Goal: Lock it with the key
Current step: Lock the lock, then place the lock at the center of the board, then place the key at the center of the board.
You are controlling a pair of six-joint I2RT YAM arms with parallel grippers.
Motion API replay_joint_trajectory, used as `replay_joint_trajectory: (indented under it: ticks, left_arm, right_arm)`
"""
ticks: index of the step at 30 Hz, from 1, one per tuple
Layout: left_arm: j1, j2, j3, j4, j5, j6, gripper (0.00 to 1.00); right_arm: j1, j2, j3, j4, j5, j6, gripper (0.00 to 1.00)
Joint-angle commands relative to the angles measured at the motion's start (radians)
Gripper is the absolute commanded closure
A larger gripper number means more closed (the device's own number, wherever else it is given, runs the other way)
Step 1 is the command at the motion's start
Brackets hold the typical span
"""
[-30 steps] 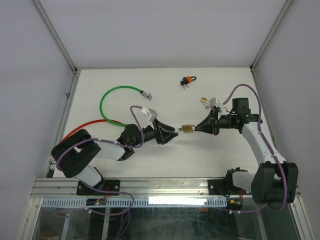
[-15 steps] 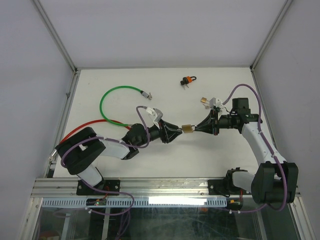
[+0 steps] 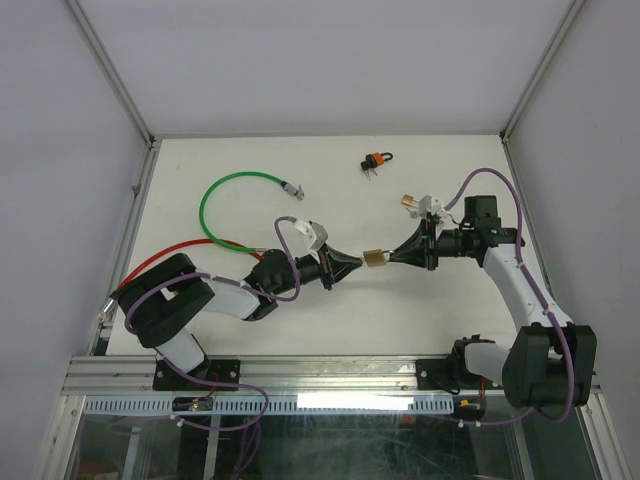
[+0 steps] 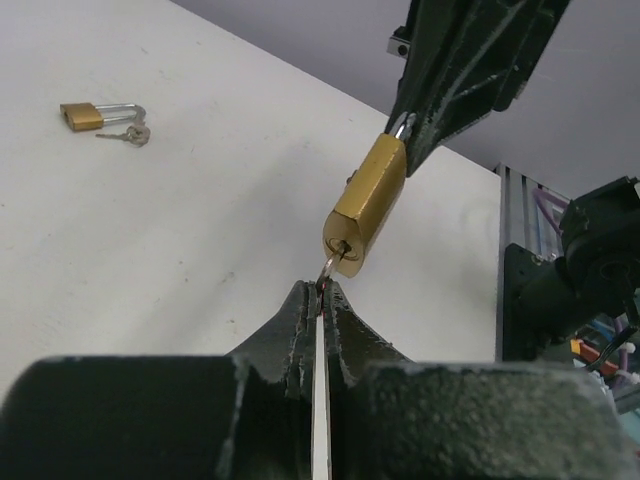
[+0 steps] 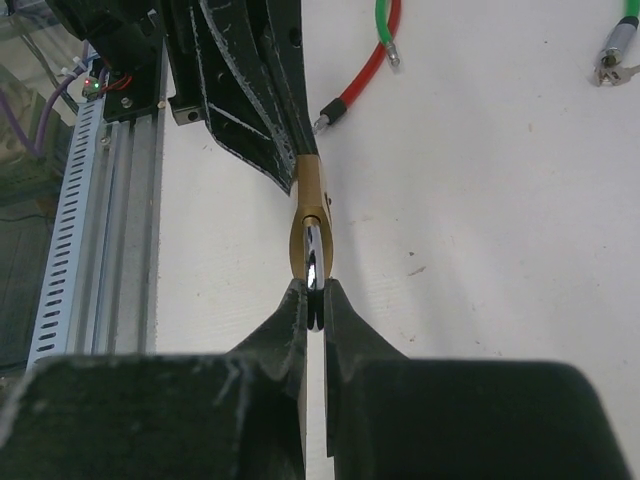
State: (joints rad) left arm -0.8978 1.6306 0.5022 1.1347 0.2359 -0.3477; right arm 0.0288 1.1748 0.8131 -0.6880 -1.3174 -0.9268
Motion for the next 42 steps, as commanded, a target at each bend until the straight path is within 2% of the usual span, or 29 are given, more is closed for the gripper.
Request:
replay_joint_trajectory:
  ticks: [1,6,12,16,20,23,27,33,37,42]
  left_arm:
    - [-0.006,-0.002,-0.058,0.182,0.023,0.153,1.00]
    - [0.045,0.007,-0.112,0.201,0.005,0.173,1.00]
    - [0.174,0.064,-0.165,0.341,0.107,-0.022,1.00]
    - [0.186,0.086,-0.159,0.371,0.129,-0.063,1.00]
    - [0.186,0.107,-0.061,0.181,0.160,-0.133,1.00]
    - [0.185,0.157,0.064,0.012,0.190,-0.197,1.00]
    - [0.180,0.230,0.188,-0.132,0.188,-0.268,1.00]
    - [0.107,0.343,0.408,-0.348,0.145,-0.290,1.00]
    - [0.064,0.439,0.539,-0.421,0.115,-0.316,1.00]
    - [0.043,0.538,0.672,-0.477,0.105,-0.365,1.00]
  right_arm:
    - [0.004,-0.025,0.043,0.006,-0.062,-0.012,1.00]
    - [-0.015,-0.030,0.067,0.016,-0.034,0.030,1.00]
    - [-0.038,-0.030,0.069,0.031,-0.031,0.063,1.00]
    - [-0.050,-0.030,0.059,0.108,0.007,0.133,1.00]
    - [-0.079,-0.031,0.012,0.336,0.191,0.414,1.00]
    - [-0.111,-0.007,0.009,0.394,0.286,0.512,1.00]
    - [-0.149,0.030,0.022,0.415,0.375,0.595,1.00]
    - [-0.196,0.112,0.081,0.327,0.518,0.600,1.00]
    - [-0.247,0.183,0.145,0.204,0.518,0.557,1.00]
    - [-0.265,0.267,0.177,0.147,0.569,0.519,0.99]
